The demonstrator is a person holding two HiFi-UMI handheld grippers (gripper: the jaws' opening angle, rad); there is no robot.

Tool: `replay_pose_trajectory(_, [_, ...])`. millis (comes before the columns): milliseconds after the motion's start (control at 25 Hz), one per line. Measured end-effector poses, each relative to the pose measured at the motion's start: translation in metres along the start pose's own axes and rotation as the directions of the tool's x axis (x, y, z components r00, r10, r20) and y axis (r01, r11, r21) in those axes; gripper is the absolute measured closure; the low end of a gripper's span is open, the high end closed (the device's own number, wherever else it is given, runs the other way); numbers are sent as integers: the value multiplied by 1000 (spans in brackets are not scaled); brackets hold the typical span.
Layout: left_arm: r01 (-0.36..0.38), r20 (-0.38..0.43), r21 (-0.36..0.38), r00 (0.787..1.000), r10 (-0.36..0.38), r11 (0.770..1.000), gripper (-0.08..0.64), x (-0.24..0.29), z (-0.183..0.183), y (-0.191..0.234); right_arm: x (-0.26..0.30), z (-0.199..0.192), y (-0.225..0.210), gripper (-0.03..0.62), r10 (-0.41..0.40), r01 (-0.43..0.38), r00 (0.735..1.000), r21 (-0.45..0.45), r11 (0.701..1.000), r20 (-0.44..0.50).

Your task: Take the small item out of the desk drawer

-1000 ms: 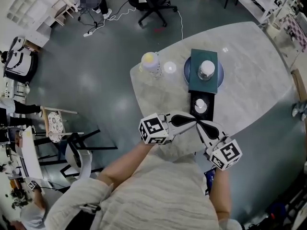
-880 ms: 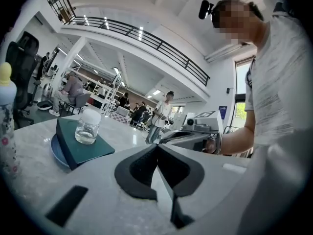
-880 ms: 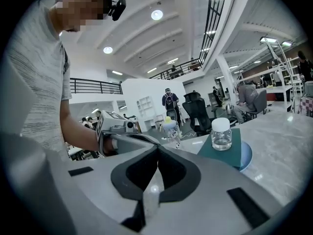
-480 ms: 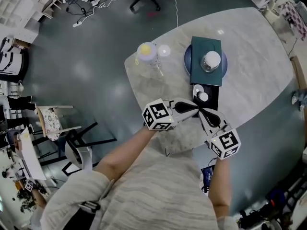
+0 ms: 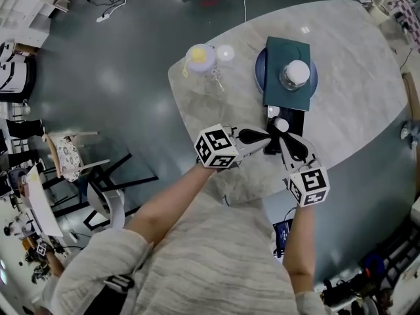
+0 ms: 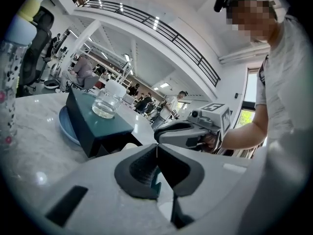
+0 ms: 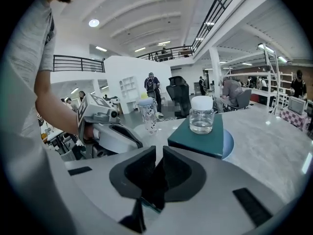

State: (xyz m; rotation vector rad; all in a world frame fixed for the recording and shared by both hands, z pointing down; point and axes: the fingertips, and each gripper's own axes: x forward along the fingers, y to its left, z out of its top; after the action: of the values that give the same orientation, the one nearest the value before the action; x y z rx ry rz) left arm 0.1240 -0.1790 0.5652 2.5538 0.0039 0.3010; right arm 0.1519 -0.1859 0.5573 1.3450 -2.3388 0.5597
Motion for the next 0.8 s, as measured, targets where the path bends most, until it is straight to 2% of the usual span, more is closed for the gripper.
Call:
replay_pose_trajectory(200, [-15,12,-19,1000,15,1000,545,-3,-1,10,11,-7,-9,570,-34,29,998,-67,997,-61])
replay_pose_trajectory(280, [-16,16,-21,1000,16,1000,545,-4,0,11,14,-10,-12,479,-44,37,996,-78,996,-79])
replay_pose_trajectory(800, [-23,27,-46,999,24,999,545,-6,-5,13,37,-35,-25,425,-45,21,976,-113,993,-212])
